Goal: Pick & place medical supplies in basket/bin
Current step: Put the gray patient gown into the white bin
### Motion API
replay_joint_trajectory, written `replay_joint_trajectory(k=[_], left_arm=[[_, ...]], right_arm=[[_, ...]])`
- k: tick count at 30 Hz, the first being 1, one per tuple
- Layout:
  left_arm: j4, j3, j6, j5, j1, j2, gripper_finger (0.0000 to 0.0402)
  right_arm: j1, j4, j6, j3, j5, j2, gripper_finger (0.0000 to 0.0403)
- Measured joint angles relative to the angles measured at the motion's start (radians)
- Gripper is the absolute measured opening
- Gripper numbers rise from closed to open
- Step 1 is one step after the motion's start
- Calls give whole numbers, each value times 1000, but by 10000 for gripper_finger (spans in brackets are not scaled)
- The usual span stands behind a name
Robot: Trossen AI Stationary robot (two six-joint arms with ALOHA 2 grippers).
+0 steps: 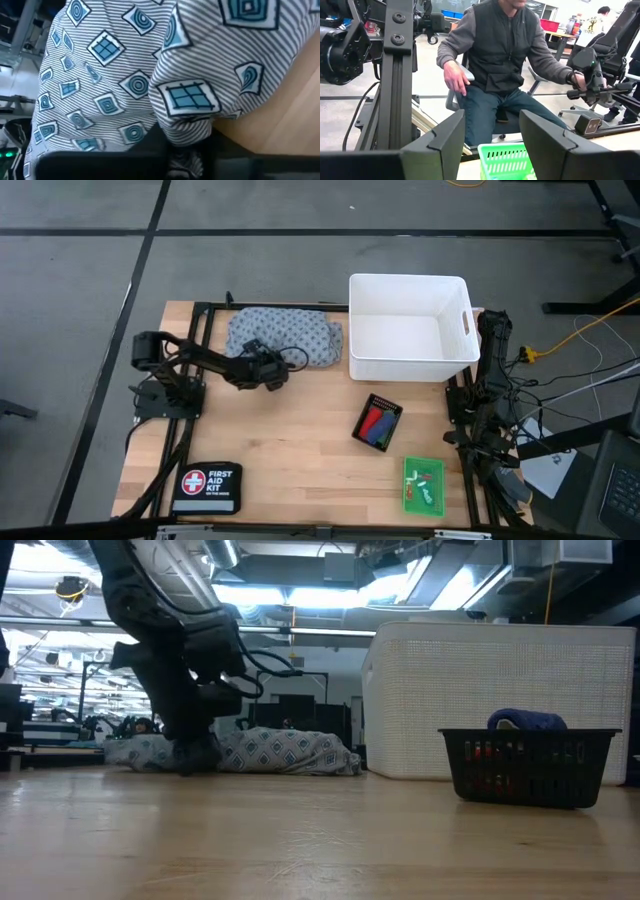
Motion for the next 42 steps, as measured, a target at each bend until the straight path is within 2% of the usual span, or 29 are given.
replay_joint_trajectory(k=[2,9,18,26,33,42], left_arm=[[-5,10,-17,2,-9,-5,16],[-67,43,-45,-31,-78,-117,7],[-97,90,22,-279,-212,-377,4],[-79,118,131,-442,-322,-573,4],[133,124,293,-450,-362,-671,4],[598,125,528,-256,-392,-726,4]], right_arm=[[0,0,0,0,0,0,190],[0,0,0,0,0,0,190],[0,-2,0,1,0,0,190],[0,-2,0,1,0,0,190],[0,-2,0,1,0,0,190],[0,-3,0,1,0,0,190]])
